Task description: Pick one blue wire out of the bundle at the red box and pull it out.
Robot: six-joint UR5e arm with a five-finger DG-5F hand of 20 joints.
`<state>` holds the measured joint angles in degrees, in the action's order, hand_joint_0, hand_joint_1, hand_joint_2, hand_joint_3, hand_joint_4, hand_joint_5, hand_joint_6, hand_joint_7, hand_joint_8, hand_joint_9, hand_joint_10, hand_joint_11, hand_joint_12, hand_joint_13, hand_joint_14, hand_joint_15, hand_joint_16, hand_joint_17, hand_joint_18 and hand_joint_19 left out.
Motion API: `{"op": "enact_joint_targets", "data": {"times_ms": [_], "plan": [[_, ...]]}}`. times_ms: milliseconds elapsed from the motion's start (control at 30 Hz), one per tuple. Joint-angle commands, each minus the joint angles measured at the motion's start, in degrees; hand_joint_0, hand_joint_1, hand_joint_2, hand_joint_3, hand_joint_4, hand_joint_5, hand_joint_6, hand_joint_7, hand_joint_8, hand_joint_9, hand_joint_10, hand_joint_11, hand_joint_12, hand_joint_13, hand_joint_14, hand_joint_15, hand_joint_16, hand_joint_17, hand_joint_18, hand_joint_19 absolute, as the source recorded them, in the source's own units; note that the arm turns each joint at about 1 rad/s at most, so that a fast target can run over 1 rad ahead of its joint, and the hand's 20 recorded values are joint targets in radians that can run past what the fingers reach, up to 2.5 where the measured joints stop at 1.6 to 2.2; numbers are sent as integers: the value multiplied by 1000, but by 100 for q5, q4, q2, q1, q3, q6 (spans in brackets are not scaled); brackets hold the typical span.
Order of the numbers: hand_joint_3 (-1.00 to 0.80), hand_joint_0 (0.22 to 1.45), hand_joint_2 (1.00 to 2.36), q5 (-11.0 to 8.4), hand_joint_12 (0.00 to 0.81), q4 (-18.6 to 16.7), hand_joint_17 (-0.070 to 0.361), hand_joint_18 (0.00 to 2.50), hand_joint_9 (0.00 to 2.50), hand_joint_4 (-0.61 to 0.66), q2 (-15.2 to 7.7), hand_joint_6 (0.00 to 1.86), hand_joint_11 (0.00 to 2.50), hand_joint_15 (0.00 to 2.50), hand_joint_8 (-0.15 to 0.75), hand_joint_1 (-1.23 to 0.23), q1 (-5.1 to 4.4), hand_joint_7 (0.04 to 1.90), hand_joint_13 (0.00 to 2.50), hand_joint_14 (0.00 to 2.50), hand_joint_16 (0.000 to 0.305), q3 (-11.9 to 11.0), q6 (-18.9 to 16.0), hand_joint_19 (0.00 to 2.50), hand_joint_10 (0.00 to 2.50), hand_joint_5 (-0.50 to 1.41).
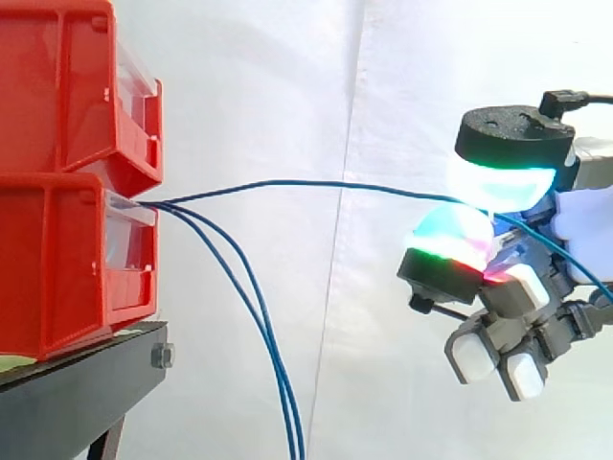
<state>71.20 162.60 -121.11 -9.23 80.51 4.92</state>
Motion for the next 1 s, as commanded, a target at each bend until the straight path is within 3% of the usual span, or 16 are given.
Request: {"op": "enact_joint_targets", "data": {"times_ms": [0,967], "plan": [[11,607,1012,8,480,0,156,849,1049,59,-9,937,753,442,405,-785,0,1117,855,16,69,0,0,470,16,-162],[26,607,1008,8,492,0,160,861,1065,75,-9,934,763,443,417,-782,0,1142,863,13,71,0,0,462,15,-156]]}}
